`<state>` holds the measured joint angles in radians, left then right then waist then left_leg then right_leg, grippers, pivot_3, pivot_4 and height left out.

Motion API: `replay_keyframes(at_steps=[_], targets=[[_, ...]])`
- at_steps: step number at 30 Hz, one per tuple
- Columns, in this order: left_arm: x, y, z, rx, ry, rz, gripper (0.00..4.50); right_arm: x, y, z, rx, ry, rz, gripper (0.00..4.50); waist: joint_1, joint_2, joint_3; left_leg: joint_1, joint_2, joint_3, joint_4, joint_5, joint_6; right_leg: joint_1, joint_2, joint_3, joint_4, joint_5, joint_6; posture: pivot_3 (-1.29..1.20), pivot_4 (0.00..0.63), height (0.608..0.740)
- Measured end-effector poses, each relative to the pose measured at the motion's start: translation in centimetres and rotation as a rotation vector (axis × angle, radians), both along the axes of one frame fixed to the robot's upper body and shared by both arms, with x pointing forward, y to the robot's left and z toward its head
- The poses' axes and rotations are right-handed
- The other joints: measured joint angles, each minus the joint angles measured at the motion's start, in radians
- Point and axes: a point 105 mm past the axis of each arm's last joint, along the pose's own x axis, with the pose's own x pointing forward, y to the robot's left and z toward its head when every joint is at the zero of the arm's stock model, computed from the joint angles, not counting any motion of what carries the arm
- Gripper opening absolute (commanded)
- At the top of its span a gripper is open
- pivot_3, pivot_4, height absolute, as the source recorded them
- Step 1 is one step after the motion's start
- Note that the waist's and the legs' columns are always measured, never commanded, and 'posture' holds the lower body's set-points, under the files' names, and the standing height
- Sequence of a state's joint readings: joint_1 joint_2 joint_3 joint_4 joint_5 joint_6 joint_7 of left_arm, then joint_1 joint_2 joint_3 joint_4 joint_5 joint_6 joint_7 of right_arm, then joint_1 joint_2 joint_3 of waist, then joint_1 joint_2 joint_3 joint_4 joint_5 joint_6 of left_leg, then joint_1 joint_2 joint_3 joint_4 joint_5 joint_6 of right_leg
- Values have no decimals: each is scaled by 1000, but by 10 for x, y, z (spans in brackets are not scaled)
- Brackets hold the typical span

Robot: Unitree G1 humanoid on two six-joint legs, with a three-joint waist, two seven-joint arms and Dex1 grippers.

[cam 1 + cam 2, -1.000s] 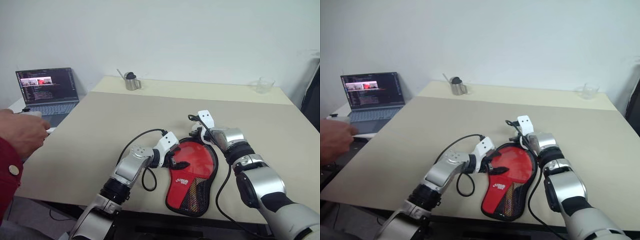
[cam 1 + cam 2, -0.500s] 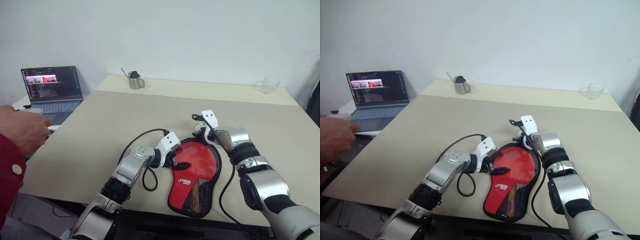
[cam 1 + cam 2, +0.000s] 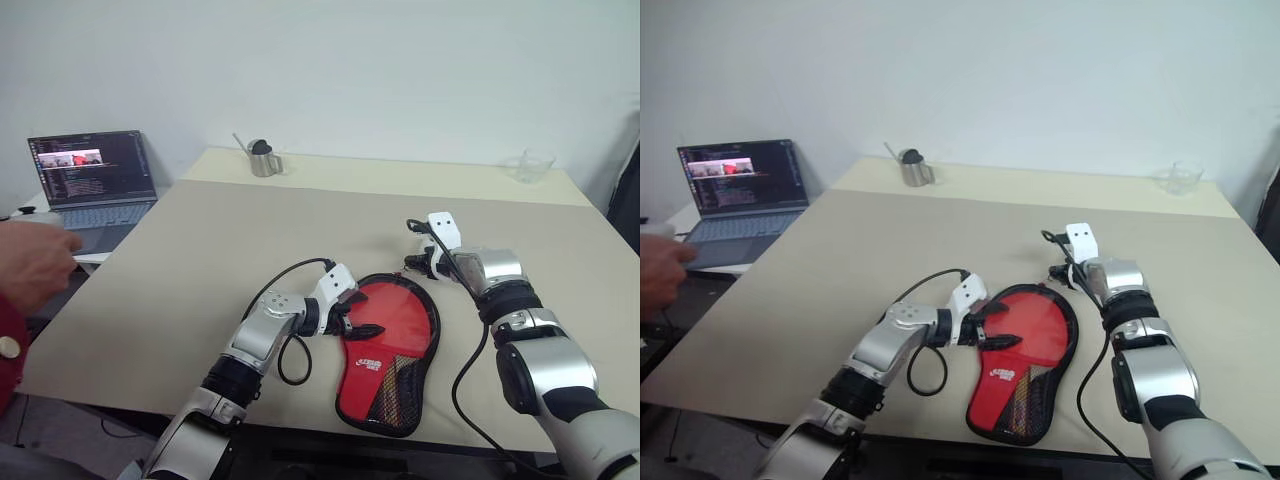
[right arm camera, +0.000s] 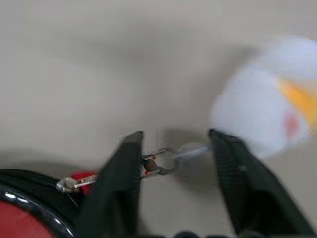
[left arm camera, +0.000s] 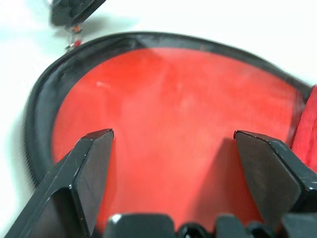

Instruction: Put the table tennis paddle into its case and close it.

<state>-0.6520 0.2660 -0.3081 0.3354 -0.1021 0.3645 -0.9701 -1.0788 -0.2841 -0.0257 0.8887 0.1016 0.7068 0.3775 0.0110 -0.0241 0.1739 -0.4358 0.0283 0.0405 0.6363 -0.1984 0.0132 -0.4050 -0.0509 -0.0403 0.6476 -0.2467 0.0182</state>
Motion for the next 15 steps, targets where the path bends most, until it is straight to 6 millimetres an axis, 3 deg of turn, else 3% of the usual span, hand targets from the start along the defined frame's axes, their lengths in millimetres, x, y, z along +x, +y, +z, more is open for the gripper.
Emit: replay_keyframes(at_steps=[2,15], targets=[[-1,-2,0,-3,2,-9,4259,0,4,1,7,1,16,4165,0,0,0,0,0,-1,-1,0,0,0,2,0,0,0,0,0,150,740],[-2,-2,0,-2,2,-11,4259,-2,6,3,2,6,28,4165,-1,0,0,1,0,0,-1,0,0,0,3,1,0,0,1,0,150,740]])
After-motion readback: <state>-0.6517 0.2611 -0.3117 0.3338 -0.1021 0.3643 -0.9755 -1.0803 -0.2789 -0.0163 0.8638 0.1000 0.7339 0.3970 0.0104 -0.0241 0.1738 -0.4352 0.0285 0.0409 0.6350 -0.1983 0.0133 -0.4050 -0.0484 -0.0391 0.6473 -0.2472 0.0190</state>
